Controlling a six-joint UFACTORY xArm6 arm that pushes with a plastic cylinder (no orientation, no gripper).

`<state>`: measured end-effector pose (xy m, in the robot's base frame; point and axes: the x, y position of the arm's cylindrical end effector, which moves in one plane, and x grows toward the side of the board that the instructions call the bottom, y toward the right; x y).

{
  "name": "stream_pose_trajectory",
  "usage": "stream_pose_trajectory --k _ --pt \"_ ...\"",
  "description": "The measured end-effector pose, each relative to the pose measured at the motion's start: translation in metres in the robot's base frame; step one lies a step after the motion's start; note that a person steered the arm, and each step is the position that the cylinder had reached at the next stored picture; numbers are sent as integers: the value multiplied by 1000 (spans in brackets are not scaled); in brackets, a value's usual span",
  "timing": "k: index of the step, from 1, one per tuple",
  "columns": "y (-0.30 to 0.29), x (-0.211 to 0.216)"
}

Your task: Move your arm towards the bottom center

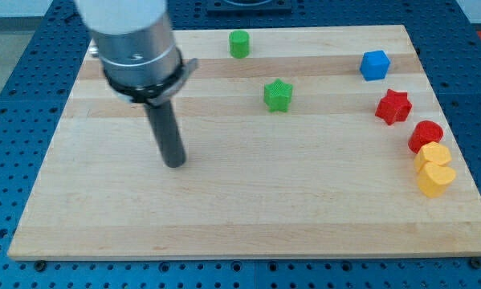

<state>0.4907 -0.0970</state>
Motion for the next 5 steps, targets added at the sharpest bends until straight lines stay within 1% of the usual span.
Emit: stream_pose_trajectory --k 1,2,5 --pt "43 -12" --pt "71 -17" --pt "96 64"
